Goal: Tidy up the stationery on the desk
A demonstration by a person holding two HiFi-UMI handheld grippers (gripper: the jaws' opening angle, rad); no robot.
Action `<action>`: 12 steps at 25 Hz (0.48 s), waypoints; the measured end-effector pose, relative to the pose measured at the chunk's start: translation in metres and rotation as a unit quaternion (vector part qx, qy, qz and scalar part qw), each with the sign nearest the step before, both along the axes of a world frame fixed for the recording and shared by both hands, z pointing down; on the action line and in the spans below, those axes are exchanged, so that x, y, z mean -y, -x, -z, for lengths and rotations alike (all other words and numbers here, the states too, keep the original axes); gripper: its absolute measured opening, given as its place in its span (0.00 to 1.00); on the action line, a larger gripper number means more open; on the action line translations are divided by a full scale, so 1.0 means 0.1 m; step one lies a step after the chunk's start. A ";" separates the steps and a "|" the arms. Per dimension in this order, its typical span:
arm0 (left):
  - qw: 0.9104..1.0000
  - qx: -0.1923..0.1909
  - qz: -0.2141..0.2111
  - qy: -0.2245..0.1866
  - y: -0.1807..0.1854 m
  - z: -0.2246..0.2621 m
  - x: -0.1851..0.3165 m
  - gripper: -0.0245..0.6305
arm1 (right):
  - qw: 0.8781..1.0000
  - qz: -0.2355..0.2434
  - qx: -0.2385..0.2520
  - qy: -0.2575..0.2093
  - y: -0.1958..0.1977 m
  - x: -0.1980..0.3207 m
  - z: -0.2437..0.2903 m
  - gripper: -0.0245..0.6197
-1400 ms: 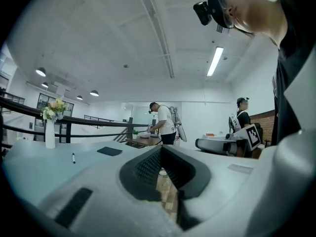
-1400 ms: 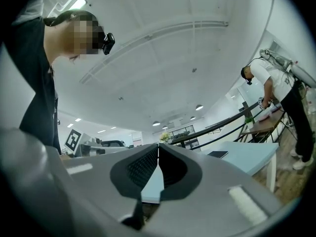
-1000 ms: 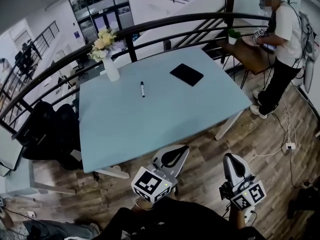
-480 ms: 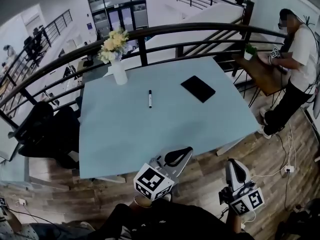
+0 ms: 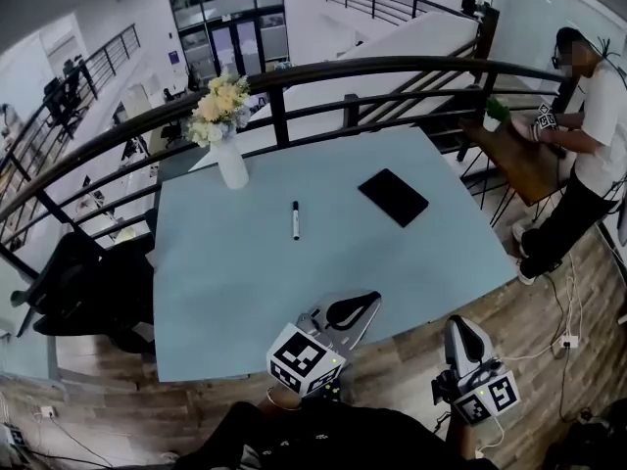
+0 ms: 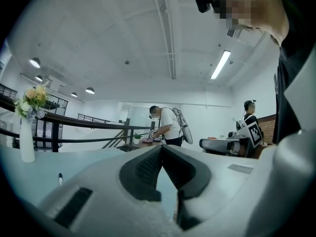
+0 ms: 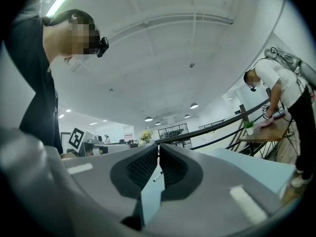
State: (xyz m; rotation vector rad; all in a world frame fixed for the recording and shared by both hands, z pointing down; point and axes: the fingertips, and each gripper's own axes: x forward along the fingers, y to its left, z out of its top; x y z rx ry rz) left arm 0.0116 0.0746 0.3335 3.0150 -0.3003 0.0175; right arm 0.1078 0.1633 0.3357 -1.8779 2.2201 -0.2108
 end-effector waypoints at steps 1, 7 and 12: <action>1.000 -0.001 0.000 0.001 0.00 0.00 0.07 0.03 | 1.000 0.000 -0.002 0.000 0.00 0.08 0.01 0.04; 1.000 -0.006 0.001 0.012 0.09 -0.07 0.44 0.03 | 1.000 0.008 -0.018 -0.011 0.04 0.55 0.00 0.04; 0.999 -0.008 0.018 0.031 0.15 -0.17 0.65 0.04 | 1.000 0.017 -0.022 0.002 0.01 0.83 -0.08 0.04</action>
